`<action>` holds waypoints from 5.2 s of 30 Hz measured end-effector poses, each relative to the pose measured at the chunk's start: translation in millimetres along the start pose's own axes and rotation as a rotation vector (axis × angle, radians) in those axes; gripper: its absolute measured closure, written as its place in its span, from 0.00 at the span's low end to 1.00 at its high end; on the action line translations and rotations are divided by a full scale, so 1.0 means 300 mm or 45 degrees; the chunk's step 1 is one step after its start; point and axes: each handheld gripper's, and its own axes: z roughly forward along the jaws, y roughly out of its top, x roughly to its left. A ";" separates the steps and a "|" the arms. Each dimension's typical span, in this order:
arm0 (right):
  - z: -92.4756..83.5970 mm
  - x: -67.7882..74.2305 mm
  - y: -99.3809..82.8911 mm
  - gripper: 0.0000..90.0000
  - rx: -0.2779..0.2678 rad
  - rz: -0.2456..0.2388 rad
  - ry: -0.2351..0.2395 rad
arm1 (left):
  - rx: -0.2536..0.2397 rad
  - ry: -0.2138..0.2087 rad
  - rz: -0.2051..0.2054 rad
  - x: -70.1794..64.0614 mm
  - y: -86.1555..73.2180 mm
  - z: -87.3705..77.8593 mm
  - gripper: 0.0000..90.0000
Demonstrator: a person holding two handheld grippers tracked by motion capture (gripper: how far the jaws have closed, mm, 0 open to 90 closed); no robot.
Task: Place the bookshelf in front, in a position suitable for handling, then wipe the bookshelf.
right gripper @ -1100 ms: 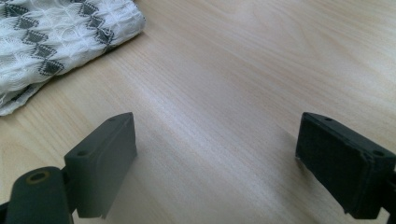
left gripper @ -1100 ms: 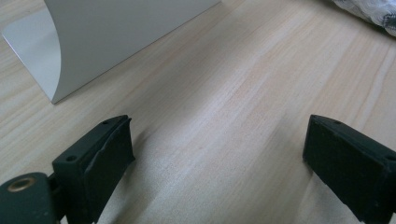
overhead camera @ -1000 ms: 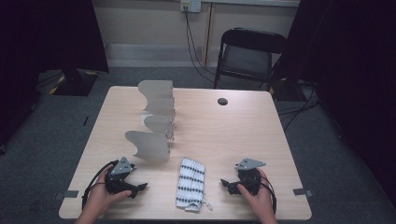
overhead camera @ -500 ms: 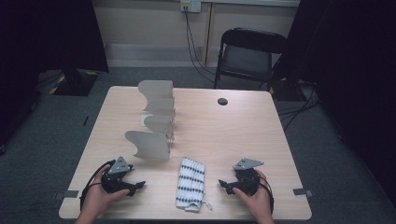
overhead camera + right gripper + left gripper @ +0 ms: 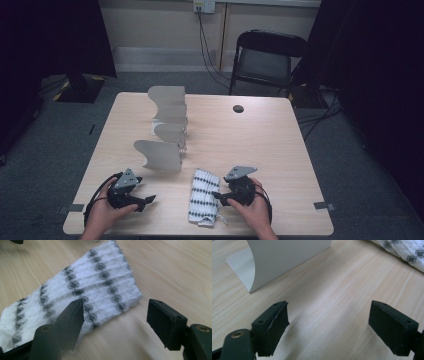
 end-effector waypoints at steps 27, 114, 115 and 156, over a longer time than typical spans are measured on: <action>0.234 0.106 0.167 0.40 0.059 -0.203 0.236 | -0.006 0.023 -0.040 -0.002 -0.050 -0.040 0.18; -0.051 -0.203 -0.146 0.14 -0.029 -0.015 -0.082 | 0.006 -0.147 0.122 -0.114 0.112 0.131 0.64; -0.051 -0.203 -0.146 0.14 -0.028 -0.015 -0.082 | 0.007 -0.145 0.120 -0.115 0.114 0.131 0.65; -0.051 -0.202 -0.147 0.14 -0.028 -0.014 -0.083 | -0.128 0.031 -0.042 -0.028 0.316 -0.034 0.81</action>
